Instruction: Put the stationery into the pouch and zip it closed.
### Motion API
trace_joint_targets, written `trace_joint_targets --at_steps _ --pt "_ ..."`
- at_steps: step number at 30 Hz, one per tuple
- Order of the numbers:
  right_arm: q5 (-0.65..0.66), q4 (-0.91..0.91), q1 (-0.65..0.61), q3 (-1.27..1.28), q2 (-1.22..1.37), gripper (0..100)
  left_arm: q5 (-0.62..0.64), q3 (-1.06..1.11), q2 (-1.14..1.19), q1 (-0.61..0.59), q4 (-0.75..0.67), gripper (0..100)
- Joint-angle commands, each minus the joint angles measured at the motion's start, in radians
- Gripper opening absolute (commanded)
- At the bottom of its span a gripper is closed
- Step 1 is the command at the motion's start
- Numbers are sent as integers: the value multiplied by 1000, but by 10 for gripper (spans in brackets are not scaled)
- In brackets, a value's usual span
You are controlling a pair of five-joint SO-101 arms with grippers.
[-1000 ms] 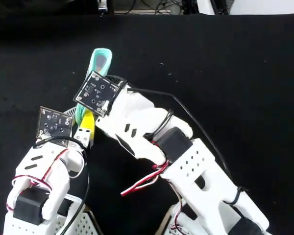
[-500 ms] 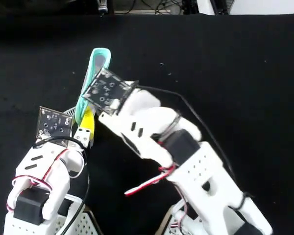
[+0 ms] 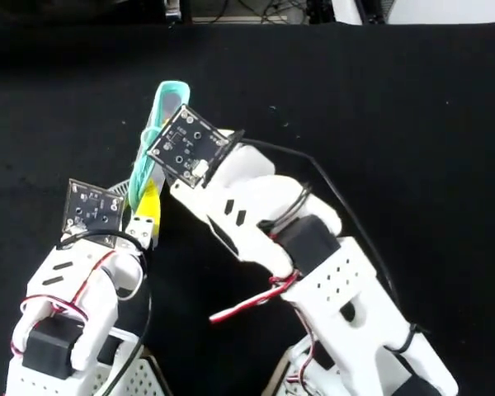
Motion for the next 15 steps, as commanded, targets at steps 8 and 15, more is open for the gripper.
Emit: trace_joint_targets --at_steps 8,15 --pt "-9 -41 29 -8 4 135 -3 2 17 -5 15 30" --pt "-2 -43 29 -10 4 117 -3 2 17 -4 14 30"
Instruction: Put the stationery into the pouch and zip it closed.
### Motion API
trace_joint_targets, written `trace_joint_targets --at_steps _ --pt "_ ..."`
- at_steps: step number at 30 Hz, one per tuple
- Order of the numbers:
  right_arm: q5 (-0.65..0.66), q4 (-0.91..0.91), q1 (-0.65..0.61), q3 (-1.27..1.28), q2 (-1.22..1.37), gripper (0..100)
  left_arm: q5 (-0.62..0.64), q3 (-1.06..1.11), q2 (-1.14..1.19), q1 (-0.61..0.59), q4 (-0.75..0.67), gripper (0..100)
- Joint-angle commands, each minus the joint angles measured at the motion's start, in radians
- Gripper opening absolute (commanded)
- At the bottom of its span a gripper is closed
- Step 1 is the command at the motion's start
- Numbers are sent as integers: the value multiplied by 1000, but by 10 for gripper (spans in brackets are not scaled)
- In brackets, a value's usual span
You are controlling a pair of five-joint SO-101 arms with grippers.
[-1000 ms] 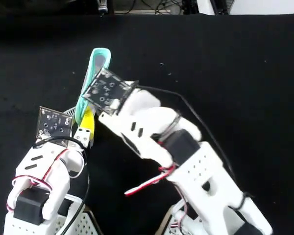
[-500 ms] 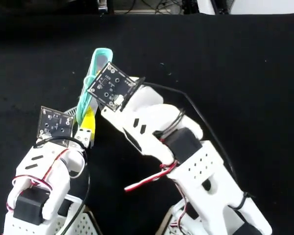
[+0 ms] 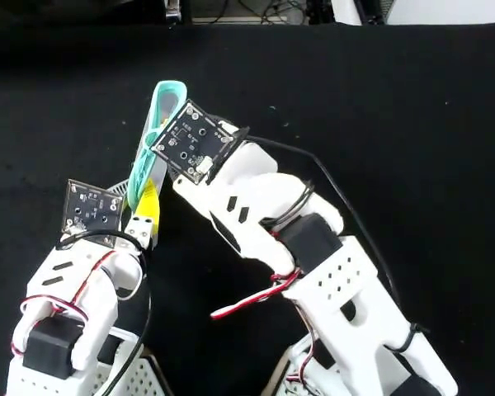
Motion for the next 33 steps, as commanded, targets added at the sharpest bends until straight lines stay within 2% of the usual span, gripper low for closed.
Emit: trace_joint_targets --at_steps 1,4,9,16,21,23,28,33 --pt "0 -28 18 -10 2 116 -3 2 17 1 14 30" --pt "5 -18 3 -12 2 116 -3 2 17 1 14 30" --pt "118 44 -74 -13 2 116 -8 2 17 2 21 31" --pt "123 75 -63 -8 1 121 -20 -4 17 25 49 33" --pt "118 94 -64 -12 1 208 -75 4 17 108 63 30" --pt "124 94 -64 -8 1 171 -75 4 17 107 63 30" --pt "118 86 -63 -12 -7 7 -75 4 17 107 63 30" --pt "124 86 -35 -13 -15 12 -75 4 17 107 64 30"
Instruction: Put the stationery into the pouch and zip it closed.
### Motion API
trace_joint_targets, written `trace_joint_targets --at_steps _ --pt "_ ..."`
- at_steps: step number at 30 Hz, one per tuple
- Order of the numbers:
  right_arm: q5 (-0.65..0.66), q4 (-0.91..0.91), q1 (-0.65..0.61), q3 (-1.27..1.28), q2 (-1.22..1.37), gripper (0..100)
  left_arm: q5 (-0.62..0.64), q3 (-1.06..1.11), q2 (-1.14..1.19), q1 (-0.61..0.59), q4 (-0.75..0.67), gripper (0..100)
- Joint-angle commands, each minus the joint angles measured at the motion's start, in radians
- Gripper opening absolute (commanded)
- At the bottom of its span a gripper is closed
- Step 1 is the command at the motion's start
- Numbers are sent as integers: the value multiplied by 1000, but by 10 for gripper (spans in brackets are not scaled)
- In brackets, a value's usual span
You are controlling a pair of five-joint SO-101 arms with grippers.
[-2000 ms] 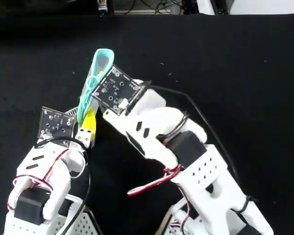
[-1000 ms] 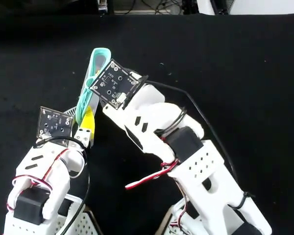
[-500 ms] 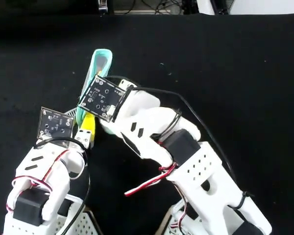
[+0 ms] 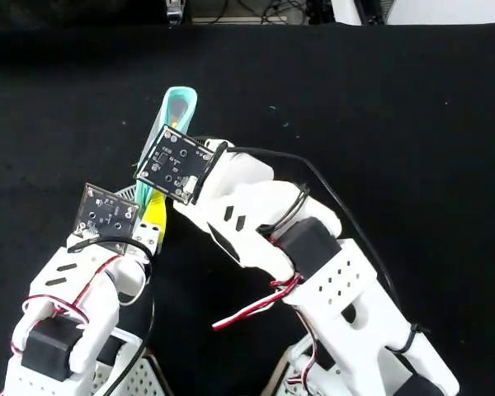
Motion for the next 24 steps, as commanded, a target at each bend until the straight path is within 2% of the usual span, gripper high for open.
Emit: trace_joint_targets --at_steps 1,6,15,24 --pt "8 -8 37 -12 -21 12 -8 13 17 35 21 30" --pt "2 -57 147 -8 -79 12 -8 24 17 35 21 30" --pt "0 -114 166 -7 -77 12 -6 24 17 35 21 30" --pt "2 -155 293 -59 30 12 -6 22 17 35 41 30"
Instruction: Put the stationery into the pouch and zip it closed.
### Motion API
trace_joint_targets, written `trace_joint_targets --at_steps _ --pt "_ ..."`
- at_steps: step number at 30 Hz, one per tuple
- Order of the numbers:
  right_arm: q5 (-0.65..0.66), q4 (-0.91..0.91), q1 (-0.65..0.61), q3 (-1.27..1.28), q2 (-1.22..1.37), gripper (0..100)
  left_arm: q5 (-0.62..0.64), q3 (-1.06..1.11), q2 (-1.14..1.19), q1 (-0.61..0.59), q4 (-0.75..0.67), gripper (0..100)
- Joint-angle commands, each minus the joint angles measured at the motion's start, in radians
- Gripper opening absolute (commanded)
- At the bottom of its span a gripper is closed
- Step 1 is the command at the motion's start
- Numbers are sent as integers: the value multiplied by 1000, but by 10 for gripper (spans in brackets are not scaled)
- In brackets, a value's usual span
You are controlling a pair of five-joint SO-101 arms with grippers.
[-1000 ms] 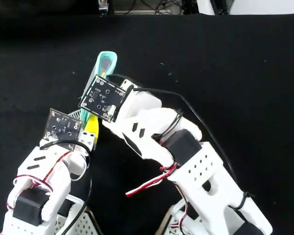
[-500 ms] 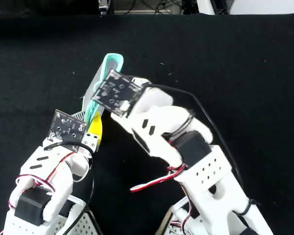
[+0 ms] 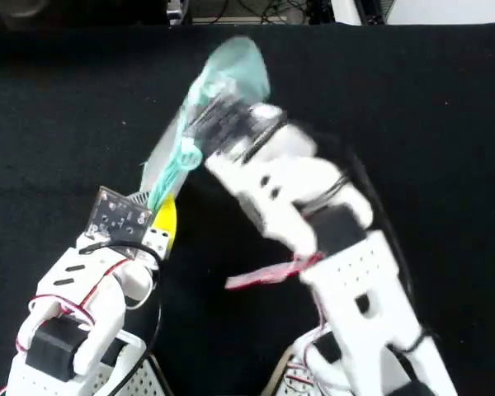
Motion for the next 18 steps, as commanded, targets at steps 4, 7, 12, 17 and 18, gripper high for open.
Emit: trace_joint_targets --at_steps 4,7,12,17,18 --pt "3 -21 38 -93 44 12 2 12 17 5 28 30" --pt "2 11 31 -81 30 14 2 12 17 4 28 30" --pt "-94 149 -15 -82 -77 97 -3 13 17 4 28 30" --pt "-339 112 -78 -84 -110 204 -3 13 17 4 28 30" --pt "-381 89 -87 -84 -104 202 -3 13 17 4 29 30"
